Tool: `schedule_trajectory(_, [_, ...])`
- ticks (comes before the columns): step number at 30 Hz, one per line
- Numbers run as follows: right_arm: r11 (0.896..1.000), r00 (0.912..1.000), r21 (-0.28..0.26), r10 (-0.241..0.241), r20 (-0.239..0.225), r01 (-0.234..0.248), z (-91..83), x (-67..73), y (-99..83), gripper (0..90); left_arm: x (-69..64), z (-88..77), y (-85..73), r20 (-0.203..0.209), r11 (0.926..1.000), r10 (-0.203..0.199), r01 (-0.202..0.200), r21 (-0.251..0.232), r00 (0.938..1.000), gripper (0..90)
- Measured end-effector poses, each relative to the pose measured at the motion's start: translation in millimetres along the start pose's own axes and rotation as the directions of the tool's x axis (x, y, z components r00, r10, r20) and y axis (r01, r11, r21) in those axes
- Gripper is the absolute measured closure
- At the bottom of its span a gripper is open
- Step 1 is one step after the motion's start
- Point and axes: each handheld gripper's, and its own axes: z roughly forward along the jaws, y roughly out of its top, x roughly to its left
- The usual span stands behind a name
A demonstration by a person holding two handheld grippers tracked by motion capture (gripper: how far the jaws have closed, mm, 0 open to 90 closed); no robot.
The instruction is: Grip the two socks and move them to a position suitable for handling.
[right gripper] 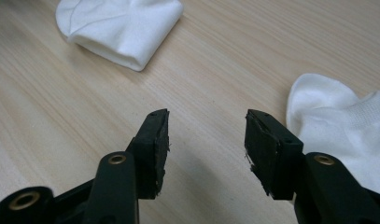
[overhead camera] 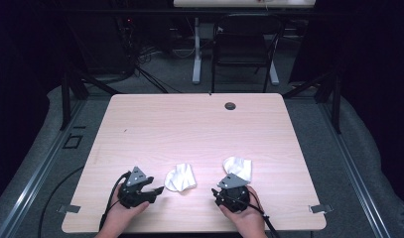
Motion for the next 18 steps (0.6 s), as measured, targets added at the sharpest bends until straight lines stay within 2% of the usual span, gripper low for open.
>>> schedule_trajectory(2, [1.000, 0.9999, 0.005, -0.010, 0.004, 0.010, 0.4, 1.4, 0.0, 50.5, 1.5, -0.5, -0.3, -0.001, 1.0000, 0.003, -0.003, -0.002, 1.0000, 42.9])
schedule_trajectory(4, [0.999, 0.9990, 0.012, -0.043, 0.012, 0.043, 2.5, 5.2, 0.0, 50.5, 2.8, -0.9, -0.7, -0.012, 0.9999, -0.002, 0.001, -0.012, 0.9999, 42.6])
schedule_trajectory(5, [0.998, 0.9991, 0.045, -0.041, -0.006, 0.042, 5.4, 7.7, 0.4, 50.5, 2.9, -0.7, -0.7, -0.014, 0.9999, 0.000, -0.001, -0.015, 0.9999, 42.3])
schedule_trajectory(6, [0.998, 0.9989, 0.051, -0.048, -0.004, 0.048, 6.2, 8.7, 0.3, 50.6, 1.8, 0.0, -0.6, -0.019, 0.9997, 0.012, -0.012, -0.019, 0.9997, 41.8])
schedule_trajectory(9, [0.998, 0.9994, 0.048, -0.035, 0.002, 0.035, 7.4, 10.2, 0.5, 51.2, 0.7, 1.0, 0.1, -0.012, 1.0000, 0.009, -0.009, 0.001, 0.9999, 42.1])
schedule_trajectory(12, [0.999, 0.9997, 0.042, -0.010, -0.022, 0.011, 6.6, 8.3, 0.1, 53.1, -0.5, 1.4, 0.4, -0.031, 0.9997, 0.026, -0.026, 0.000, 0.9992, 42.9])
schedule_trajectory(15, [0.999, 0.9978, 0.031, 0.034, -0.056, -0.033, 5.4, 3.5, -1.5, 54.2, 0.3, 1.8, 0.0, -0.018, 0.9999, 0.015, -0.015, -0.001, 0.9997, 46.8])
schedule_trajectory(18, [0.999, 0.9978, 0.029, 0.039, -0.054, -0.038, 5.3, 2.6, -1.8, 54.2, 0.8, 2.0, -0.2, -0.024, 1.0000, 0.003, -0.003, 0.000, 0.9997, 48.6])
